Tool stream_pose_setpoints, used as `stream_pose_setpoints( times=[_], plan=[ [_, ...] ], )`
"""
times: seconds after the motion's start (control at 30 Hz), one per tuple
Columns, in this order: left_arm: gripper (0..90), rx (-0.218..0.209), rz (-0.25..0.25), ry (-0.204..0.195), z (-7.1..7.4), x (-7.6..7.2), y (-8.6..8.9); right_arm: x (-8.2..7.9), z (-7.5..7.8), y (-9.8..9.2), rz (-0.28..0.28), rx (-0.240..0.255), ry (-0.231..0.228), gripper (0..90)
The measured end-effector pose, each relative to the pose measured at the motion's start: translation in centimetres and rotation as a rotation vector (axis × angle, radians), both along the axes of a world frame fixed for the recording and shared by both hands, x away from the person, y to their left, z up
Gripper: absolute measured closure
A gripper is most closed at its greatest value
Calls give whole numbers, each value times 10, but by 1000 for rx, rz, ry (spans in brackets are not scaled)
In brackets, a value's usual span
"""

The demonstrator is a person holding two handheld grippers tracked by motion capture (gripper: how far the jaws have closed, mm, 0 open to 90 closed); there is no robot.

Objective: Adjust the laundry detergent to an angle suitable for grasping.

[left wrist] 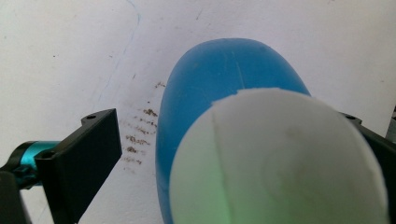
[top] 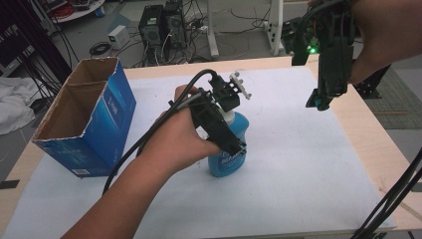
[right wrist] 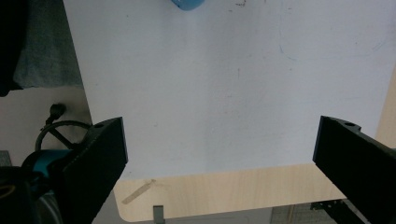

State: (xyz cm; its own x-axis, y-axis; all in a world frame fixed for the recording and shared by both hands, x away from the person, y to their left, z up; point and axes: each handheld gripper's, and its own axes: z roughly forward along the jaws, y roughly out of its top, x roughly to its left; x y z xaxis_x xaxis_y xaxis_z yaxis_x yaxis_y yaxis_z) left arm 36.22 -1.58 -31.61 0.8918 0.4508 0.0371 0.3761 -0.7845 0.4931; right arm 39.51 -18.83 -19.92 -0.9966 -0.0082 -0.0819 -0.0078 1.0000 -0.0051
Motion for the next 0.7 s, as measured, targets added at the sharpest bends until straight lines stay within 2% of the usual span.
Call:
stream_pose_setpoints(
  times=[0.3, 0.37, 0.7],
  plan=[
    [32, -7, -5, -10, -1, 1, -1, 1, 0, 0, -2, 1, 0, 22],
    [91, 7, -8, 0, -1, 1, -1, 1, 0, 0, -2, 2, -1, 21],
    [142, 19, 4, -6, 0, 1, -1, 1, 0, 0, -2, 4, -4, 21]
  ],
)
